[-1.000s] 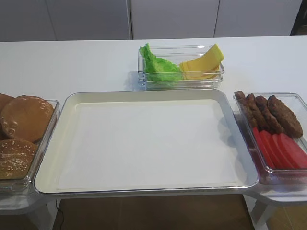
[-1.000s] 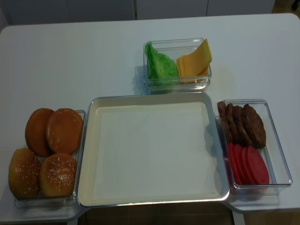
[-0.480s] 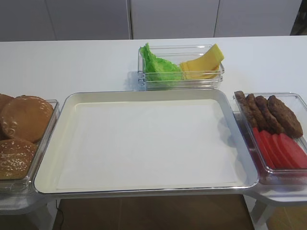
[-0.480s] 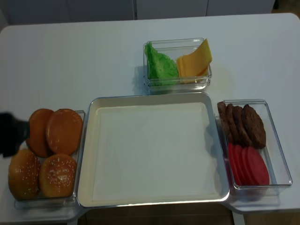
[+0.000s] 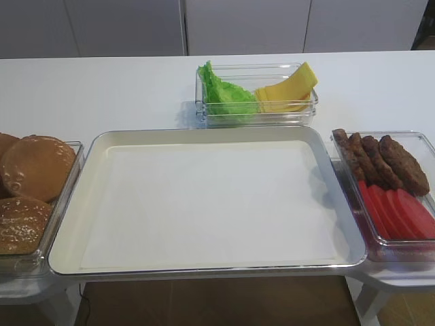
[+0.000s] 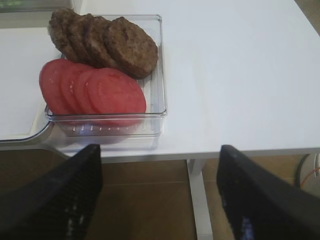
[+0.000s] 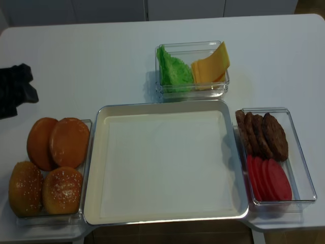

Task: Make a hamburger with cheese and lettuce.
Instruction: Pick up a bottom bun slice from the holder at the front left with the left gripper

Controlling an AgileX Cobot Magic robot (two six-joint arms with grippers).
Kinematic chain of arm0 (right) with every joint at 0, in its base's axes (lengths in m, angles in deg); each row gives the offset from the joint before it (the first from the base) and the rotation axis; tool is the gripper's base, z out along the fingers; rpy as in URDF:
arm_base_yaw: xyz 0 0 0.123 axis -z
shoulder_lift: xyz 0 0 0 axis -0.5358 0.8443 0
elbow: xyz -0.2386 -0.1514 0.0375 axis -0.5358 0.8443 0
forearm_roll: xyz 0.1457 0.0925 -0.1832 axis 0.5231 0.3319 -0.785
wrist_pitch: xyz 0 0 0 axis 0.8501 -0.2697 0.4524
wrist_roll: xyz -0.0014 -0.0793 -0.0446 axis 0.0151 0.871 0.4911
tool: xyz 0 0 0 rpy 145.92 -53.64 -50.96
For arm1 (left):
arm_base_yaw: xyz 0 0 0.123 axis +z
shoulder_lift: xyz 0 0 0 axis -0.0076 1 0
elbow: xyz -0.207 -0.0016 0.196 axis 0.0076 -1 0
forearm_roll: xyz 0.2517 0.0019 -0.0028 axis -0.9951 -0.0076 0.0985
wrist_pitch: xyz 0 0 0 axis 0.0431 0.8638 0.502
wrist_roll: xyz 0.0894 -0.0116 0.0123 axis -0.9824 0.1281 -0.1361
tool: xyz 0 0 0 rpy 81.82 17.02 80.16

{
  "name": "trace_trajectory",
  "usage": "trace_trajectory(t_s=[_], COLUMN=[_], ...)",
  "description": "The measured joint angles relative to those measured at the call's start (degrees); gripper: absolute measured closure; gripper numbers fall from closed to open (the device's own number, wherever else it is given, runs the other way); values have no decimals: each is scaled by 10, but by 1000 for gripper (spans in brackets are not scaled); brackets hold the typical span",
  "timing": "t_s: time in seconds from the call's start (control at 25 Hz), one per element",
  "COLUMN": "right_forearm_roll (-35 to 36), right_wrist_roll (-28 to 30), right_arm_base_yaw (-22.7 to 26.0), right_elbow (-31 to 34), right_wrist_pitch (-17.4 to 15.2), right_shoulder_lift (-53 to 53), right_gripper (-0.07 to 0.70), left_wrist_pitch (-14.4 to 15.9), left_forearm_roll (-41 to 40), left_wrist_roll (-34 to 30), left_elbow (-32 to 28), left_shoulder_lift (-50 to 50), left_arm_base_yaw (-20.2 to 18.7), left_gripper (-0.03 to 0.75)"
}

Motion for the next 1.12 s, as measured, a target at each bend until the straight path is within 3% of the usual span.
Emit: trace_trajectory(t_s=[0.16, 0.36, 0.72, 1.12], right_forearm_roll=[0, 0, 0, 0], right_wrist_roll=[0, 0, 0, 0], right_arm_base_yaw=[0, 0, 0, 0], right_elbow=[0, 0, 0, 0], right_wrist_pitch=[0, 0, 0, 0], right_shoulder_lift=[0, 0, 0, 0], right_gripper=[71, 71, 71, 71], left_wrist_pitch=[26, 53, 178, 190], left_forearm_roll=[1, 0, 1, -6], left_wrist_roll=[-99, -154, -256, -327], left_elbow=[22, 67, 140, 143], left_shoulder_lift=[36, 78, 152, 159], left_arm_base_yaw=[11, 31, 35, 35], left_gripper=[283, 283, 283, 290])
